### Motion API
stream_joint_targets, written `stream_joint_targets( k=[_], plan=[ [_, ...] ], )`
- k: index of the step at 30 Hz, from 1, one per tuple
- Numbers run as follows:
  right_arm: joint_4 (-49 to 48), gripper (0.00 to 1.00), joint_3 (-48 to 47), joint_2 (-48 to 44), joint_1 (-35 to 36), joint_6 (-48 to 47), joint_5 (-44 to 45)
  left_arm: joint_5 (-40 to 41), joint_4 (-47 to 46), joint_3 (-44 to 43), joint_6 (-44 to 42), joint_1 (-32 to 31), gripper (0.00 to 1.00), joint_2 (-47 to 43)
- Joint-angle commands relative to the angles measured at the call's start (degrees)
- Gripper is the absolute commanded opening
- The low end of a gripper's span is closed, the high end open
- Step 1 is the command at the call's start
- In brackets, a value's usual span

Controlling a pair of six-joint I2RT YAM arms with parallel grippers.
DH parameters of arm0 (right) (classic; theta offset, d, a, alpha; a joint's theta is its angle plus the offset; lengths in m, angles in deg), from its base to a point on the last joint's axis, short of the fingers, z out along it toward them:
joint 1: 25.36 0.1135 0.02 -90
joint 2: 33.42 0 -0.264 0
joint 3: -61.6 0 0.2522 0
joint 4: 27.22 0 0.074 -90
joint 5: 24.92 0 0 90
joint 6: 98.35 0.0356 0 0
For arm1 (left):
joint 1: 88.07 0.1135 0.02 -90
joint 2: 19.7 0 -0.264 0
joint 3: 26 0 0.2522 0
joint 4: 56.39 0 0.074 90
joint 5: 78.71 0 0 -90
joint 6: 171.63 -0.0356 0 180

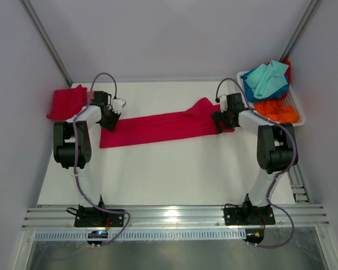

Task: Fold and stack the t-shirts
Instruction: Rotate the tshirt 90 degrees

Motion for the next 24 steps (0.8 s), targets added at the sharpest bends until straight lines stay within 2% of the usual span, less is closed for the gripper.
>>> stream_joint_targets(
  k=[1,12,24],
  plan=[
    [0.32,0.99,-4.20,3.22,-0.20,0.11,4.73,3.49,4.42,0.58,-3.00,0.45,0.22,0.50],
    [4.36,0.99,-15.10,10.78,0.68,0.73,5.08,0.41,10.40,5.15,-4.76,-3.24,0.19,-3.54],
    [10.17,0.99,-28.46,19.22,2.52,0.46,5.43,2.08,13.22,10.86,-5.11,-15.62,0.16,-5.91]
  ],
)
